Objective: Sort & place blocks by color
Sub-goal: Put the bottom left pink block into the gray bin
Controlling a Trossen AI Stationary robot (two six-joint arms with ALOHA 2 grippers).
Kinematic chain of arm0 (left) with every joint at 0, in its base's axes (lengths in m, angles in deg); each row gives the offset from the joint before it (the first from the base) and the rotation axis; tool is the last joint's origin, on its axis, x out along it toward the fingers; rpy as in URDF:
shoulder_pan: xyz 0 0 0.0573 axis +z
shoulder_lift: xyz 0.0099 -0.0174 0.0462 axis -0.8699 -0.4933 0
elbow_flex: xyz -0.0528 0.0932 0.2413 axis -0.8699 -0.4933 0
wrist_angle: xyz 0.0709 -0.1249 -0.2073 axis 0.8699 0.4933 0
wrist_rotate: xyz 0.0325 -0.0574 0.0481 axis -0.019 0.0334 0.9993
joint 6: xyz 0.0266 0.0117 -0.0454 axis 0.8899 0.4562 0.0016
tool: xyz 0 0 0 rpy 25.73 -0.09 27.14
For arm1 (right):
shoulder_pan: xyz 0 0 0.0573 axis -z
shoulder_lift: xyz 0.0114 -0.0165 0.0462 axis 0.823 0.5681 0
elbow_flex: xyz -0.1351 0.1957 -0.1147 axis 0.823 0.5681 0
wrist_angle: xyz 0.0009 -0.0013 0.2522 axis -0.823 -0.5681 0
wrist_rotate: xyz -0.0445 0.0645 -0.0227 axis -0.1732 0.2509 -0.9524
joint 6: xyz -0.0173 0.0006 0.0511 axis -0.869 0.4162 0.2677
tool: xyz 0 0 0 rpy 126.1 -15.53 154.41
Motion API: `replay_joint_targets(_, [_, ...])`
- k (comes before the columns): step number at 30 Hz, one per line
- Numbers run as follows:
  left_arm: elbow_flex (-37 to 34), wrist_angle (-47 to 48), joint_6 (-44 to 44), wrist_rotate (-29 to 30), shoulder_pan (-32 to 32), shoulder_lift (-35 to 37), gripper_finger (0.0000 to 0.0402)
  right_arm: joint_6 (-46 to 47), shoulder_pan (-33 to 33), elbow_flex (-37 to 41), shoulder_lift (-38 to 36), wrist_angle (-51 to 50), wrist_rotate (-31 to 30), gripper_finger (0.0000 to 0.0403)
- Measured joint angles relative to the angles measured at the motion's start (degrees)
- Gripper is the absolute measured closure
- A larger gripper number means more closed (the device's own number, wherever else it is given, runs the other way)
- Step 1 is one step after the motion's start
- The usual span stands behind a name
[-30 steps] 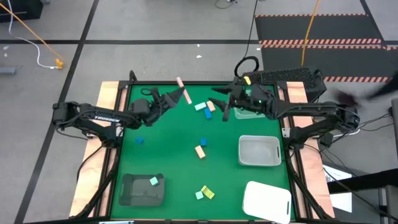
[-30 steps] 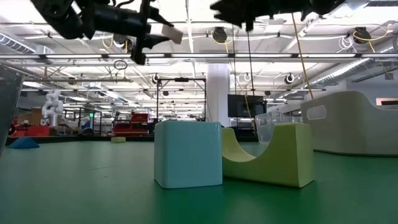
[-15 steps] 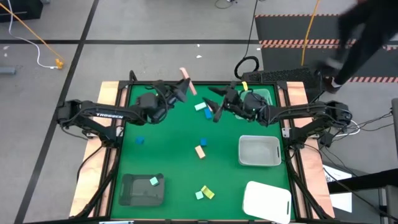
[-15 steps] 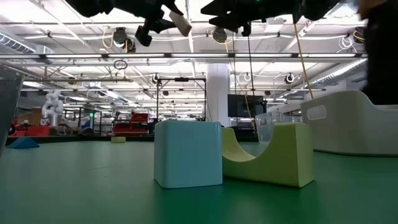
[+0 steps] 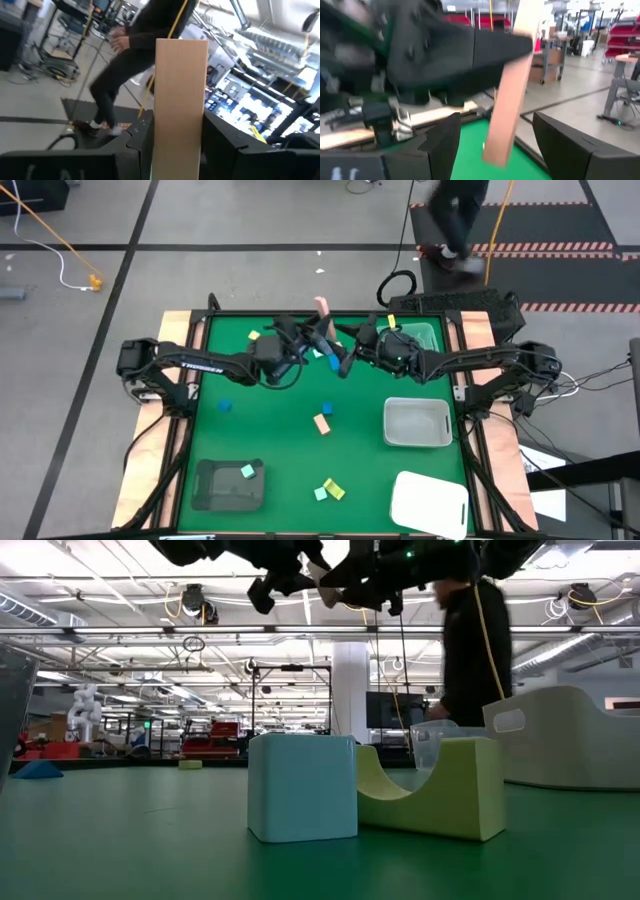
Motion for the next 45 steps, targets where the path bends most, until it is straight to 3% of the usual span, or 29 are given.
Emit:
replay_joint_targets(14, [0.17,6.85,-1.13,-5.59,-0.38,0.87,0.0273,-0.84,-1.25,0.0,-0.09,-4.5,2.93,0.0213])
replay_joint_targets(25, [0.12,8.71,-5.27,-4.77,-0.38,0.9,0.0272,0.31,-1.14,0.02,-0.09,-6.56,1.28,0.0337])
replay_joint_targets(27, [0.11,8.75,-5.89,-5.03,-0.41,0.9,0.0251,0.44,-1.14,0.02,-0.11,-7.15,-0.31,0.035])
replay_joint_targets(34, [0.11,10.19,-4.94,-6.16,-0.59,0.85,0.0171,0.34,-1.35,0.0,0.0,-10.25,0.86,0.0357])
replay_joint_targets(39, [0.11,10.41,-2.11,-5.56,-0.65,0.85,0.0163,0.8,-1.18,-0.04,-0.92,-16.25,-0.99,0.0358])
replay_joint_targets(45, [0.14,12.49,-0.55,-5.1,-0.58,1.4,0.0162,1.44,0.16,-0.02,-5.87,-33.02,-1.44,0.0359])
